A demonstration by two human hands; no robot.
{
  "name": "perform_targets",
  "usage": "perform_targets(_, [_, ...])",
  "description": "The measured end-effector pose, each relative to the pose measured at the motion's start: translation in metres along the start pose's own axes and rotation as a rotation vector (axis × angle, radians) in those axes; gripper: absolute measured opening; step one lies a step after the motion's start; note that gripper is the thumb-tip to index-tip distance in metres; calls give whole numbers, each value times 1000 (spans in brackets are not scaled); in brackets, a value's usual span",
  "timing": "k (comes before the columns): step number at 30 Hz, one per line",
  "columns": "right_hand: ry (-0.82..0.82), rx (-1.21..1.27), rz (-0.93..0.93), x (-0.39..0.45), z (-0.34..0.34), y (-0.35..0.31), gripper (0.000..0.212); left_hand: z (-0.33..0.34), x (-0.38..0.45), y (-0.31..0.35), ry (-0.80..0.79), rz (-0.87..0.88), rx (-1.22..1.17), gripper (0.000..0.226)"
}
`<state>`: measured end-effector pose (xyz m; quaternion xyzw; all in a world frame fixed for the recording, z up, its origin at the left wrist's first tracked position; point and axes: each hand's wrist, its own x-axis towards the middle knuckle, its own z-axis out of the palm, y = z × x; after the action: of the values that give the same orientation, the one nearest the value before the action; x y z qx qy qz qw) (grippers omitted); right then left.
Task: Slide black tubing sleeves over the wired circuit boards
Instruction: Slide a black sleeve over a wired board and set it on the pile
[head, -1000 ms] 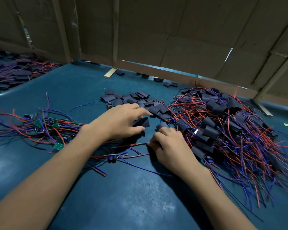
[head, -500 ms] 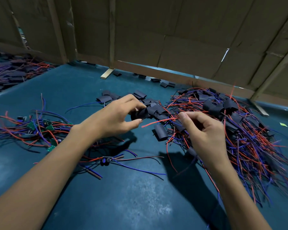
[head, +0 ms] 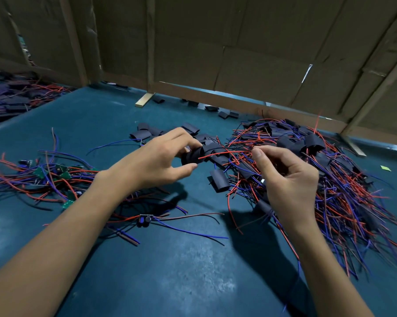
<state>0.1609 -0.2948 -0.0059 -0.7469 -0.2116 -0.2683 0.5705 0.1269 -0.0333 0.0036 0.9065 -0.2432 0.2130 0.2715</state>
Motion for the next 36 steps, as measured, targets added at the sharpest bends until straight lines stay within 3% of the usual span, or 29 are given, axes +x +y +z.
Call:
perform_targets(9, [-113,-70,-156,-7,9,0,6,3,1,11,-33,93,1,40])
perform_targets(14, [7,-19,-85,-1,-2,1,6,1,0,8,-17,70,-4,40])
perform_targets(26, [-3,-22,-42,2,-10,-4,3,1,0,7,-6,56,-67,37])
perform_targets(36, [-126,-62,-238,0,-6,-5,6,2,0,7,-13,74,-26,37])
